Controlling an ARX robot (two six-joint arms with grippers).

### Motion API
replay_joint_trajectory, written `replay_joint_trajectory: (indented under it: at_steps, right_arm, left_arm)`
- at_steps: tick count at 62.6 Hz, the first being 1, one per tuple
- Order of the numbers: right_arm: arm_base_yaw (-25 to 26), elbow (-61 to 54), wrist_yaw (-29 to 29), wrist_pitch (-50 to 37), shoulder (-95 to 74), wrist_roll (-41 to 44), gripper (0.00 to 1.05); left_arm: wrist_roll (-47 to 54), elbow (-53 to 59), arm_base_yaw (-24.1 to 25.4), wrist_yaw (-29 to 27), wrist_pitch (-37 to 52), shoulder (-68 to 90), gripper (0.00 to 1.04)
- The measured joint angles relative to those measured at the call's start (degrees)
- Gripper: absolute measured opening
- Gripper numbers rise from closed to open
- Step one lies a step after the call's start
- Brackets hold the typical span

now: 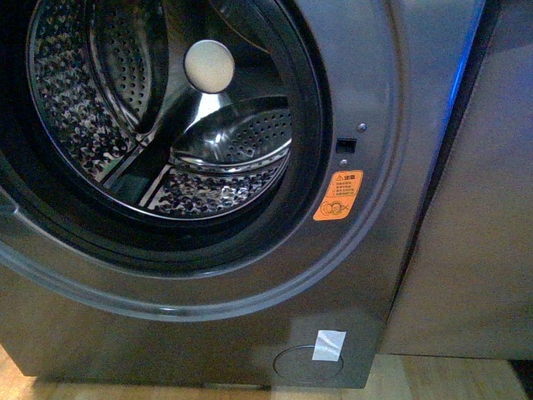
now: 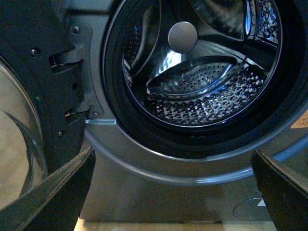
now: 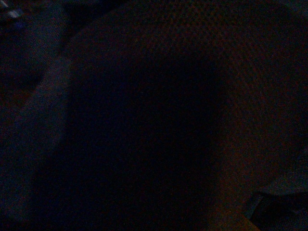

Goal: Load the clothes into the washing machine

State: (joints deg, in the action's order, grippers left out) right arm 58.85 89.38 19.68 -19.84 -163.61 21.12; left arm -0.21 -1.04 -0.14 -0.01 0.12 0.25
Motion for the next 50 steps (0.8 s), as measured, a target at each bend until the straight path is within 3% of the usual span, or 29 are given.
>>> replay_joint_trajectory:
  at_steps: [17,29,40,50]
  right_arm:
    - [0.5,-14.1,8.6,-6.6,22.8,-1.2,0.06]
    - [2.1,-21.3,18.3,-7.2,41.2,-6.2,0.06]
    - [2.5,-22.0,26.0,-7.4,59.3,-11.5,0.06]
    - [-0.3,-17.5,29.9,-4.9,71.2,-16.2,0.06]
  left_arm:
    - [0.0,0.0,0.0,0.0,0.0,0.0,0.98]
    - [0.0,0.0,0.0,0.0,0.0,0.0,0.98]
    - [0.0,0.0,0.0,0.0,0.0,0.0,0.98]
    - [0.0,0.0,0.0,0.0,0.0,0.0,0.98]
